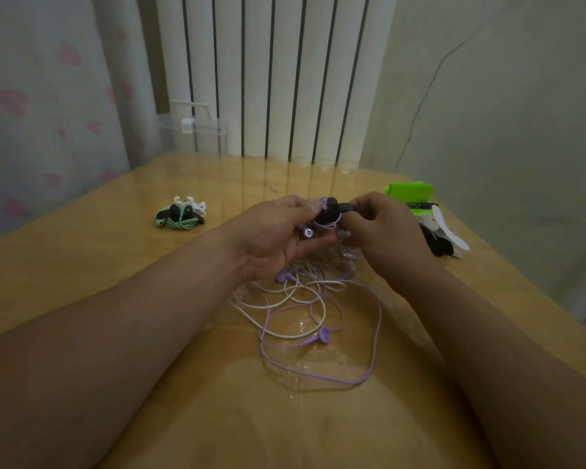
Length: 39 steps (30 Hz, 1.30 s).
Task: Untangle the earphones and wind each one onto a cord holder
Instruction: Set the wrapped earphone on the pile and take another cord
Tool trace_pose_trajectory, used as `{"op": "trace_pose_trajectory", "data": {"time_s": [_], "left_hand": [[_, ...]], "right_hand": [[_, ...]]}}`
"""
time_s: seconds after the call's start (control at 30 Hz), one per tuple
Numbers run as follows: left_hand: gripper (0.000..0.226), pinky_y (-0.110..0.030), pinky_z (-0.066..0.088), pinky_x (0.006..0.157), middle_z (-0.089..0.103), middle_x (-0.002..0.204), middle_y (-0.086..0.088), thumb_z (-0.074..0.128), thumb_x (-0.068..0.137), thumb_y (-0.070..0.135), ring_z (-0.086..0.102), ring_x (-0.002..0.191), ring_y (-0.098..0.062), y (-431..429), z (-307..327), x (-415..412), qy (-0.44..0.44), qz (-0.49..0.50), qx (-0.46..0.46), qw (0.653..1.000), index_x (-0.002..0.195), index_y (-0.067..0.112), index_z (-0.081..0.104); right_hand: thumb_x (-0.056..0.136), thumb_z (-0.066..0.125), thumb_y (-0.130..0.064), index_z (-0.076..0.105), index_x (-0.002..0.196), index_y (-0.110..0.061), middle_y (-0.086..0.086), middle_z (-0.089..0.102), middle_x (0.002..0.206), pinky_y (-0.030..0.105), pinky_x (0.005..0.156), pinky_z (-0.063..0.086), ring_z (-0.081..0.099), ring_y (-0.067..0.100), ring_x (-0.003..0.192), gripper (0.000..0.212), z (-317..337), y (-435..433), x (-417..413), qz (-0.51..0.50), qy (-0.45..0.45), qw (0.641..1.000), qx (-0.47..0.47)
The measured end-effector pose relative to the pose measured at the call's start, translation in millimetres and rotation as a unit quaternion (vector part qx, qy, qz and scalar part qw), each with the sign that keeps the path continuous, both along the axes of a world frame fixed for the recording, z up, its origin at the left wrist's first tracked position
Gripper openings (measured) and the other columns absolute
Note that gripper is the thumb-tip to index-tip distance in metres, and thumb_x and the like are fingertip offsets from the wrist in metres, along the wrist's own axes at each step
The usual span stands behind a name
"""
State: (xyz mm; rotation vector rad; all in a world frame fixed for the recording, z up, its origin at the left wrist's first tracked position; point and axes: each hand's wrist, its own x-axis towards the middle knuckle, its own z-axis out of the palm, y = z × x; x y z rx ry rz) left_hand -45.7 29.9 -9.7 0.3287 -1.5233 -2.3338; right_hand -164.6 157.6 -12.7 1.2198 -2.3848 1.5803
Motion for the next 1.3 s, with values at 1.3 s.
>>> {"op": "trace_pose_trajectory", "data": {"time_s": [1.3], "left_hand": [[0.024,-0.027,0.062,0.069,0.071,0.104,-0.018,0.052,0.109,0.014,0.074,0.075,-0.013,-2.1,-8.1,-3.0,-0.045,0.097,-0.243,0.964,0.125,0.002,0.066]], "right_hand": [[0.100,0.064,-0.019,0.066,0.098,-0.019,-0.003,0.070,0.085,0.044,0.075,0.061,0.069,0.012,0.074,0.002,-0.7,-4.1,7.2,-0.005,0.007,0.999,-0.042]]}}
